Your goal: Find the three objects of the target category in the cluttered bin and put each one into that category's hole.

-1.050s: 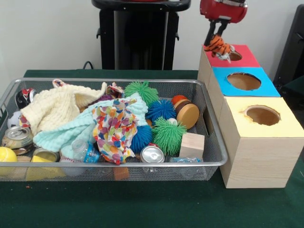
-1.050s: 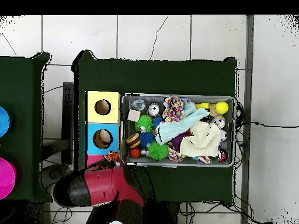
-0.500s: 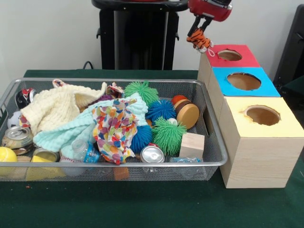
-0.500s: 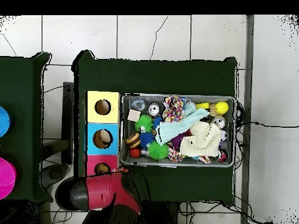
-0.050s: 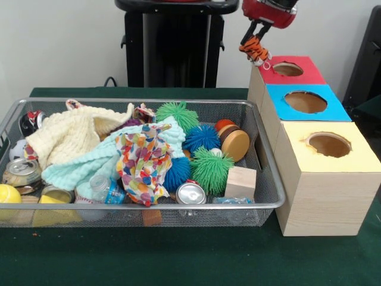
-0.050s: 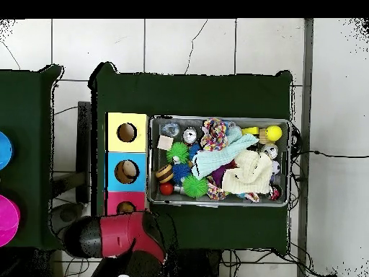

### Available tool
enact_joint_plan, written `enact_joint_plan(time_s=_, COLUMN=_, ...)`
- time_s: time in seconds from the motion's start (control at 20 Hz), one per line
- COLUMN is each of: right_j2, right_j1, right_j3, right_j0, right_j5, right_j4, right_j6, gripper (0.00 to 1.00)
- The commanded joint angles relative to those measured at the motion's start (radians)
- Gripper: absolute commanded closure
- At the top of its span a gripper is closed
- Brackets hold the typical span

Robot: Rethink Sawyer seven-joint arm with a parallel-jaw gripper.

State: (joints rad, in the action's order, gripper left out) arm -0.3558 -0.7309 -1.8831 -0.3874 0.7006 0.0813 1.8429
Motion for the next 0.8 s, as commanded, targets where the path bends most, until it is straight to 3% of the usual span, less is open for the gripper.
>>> enact_joint_plan(time_s=0.05, right_j2=0.050, right_j1=0.035, right_j3=0.087, right_j0=-0.015, right_j5=0.119, right_j4=-0.077, right_j6=0.259, gripper=1.00)
enact_joint_plan(time_s=0.8, right_j2=0.101, right_j1=0.056, right_j3=0.103, right_j0=-0.030, right_j5=0.069, right_j4=-0.188, right_j6=0.239, gripper=1.00)
